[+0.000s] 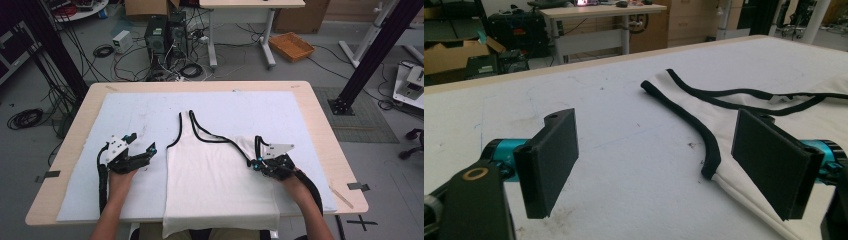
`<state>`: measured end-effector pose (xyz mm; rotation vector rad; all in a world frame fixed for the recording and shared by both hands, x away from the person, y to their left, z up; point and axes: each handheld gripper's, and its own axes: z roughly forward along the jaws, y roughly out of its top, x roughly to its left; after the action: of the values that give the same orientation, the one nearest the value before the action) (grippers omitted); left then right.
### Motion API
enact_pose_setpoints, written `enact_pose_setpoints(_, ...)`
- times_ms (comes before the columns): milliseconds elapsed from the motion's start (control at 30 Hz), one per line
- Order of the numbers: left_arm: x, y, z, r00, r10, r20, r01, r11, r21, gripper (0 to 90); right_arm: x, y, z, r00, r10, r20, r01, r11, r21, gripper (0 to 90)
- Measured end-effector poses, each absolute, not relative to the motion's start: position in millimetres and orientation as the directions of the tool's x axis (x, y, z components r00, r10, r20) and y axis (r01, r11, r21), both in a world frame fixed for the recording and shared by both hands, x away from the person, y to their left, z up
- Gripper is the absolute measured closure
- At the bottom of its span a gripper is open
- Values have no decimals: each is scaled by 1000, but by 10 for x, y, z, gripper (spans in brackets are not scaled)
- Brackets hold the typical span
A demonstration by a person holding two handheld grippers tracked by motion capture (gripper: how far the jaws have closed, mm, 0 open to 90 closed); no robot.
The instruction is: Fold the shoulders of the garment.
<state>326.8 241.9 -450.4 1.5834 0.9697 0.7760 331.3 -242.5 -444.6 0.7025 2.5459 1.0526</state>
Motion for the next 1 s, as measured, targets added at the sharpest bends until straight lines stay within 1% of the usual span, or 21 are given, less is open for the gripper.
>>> enact_pose_setpoints(67,3271,2415,-4503,453,891,-1,193,-97,976,189,3292,-2468,-4436,-835,546,-76,321,594,737,900)
enact_pose_setpoints(100,3274,2412,-4501,444,896,0,198,-98,975,188,3280,-2521,-4399,-825,561,-65,318,557,767,790)
enact_pose_setpoints(133,3274,2412,-4501,444,896,0,198,-98,975,187,3281,-2555,-4372,-805,591,-45,330,511,794,604)
enact_pose_setpoints(167,3278,2410,-4499,437,900,-3,205,-97,974,187,3291,-2599,-4346,-775,632,-16,347,447,825,494)
enact_pose_setpoints(200,3285,2407,-4495,423,906,-9,216,-91,972,187,3298,-2654,-4318,-751,660,17,360,387,849,465)
enact_pose_setpoints(233,3298,2408,-4483,402,915,1,230,-102,968,187,3298,-2654,-4318,-751,660,17,360,387,849,465)
enact_pose_setpoints(267,3312,2413,-4463,389,921,-1,233,-97,968,187,3299,-2755,-4275,-712,701,35,354,315,881,370)
enact_pose_setpoints(300,3325,2420,-4436,385,923,-18,224,-74,972,187,3295,-2796,-4264,-687,726,33,352,293,889,341)
enact_pose_setpoints(333,3351,2421,-4370,394,917,-59,211,-28,977,187,3287,-2832,-4257,-667,745,31,353,279,893,316)
enact_pose_setpoints(367,3351,2421,-4370,394,917,-59,211,-28,977,187,3287,-2832,-4257,-667,745,31,353,279,893,316)
enact_pose_setpoints(400,3372,2411,-4337,405,912,-65,211,-24,977,187,3278,-2887,-4260,-632,775,5,342,274,899,272)
enact_pose_setpoints(433,3399,2394,-4308,419,906,-66,211,-27,977,187,3278,-2887,-4260,-632,775,5,342,274,899,272)
enact_pose_setpoints(467,3433,2375,-4283,431,900,-70,210,-25,977,187,3274,-2910,-4263,-618,786,4,347,268,899,254)
enact_pose_setpoints(500,3476,2356,-4254,445,892,-80,217,-20,976,187,3280,-2952,-4270,-599,801,3,353,261,899,216)
enact_pose_setpoints(600,3582,2312,-4182,470,877,-102,233,-11,972,187,3281,-2970,-4270,-590,808,4,357,257,898,216)
enact_pose_setpoints(633,3694,2255,-4092,492,863,-113,238,-9,971,187,3283,-2984,-4271,-585,811,3,356,254,899,216)
enact_pose_setpoints(867,4176,2021,-3780,520,846,-117,287,-44,957,187,3247,-3037,-4276,-572,820,-12,356,261,897,215)
enact_pose_setpoints(900,4176,2021,-3780,520,846,-117,287,-44,957,187,3247,-3037,-4276,-572,820,-12,356,261,897,215)
enact_pose_setpoints(933,4320,1939,-3735,518,848,-113,312,-65,948,187,3237,-3045,-4281,-570,822,-8,361,259,896,215)
enact_pose_setpoints(1000,4439,1866,-3723,521,847,-103,335,-92,938,187,3212,-3076,-4295,-566,824,-7,367,260,893,215)
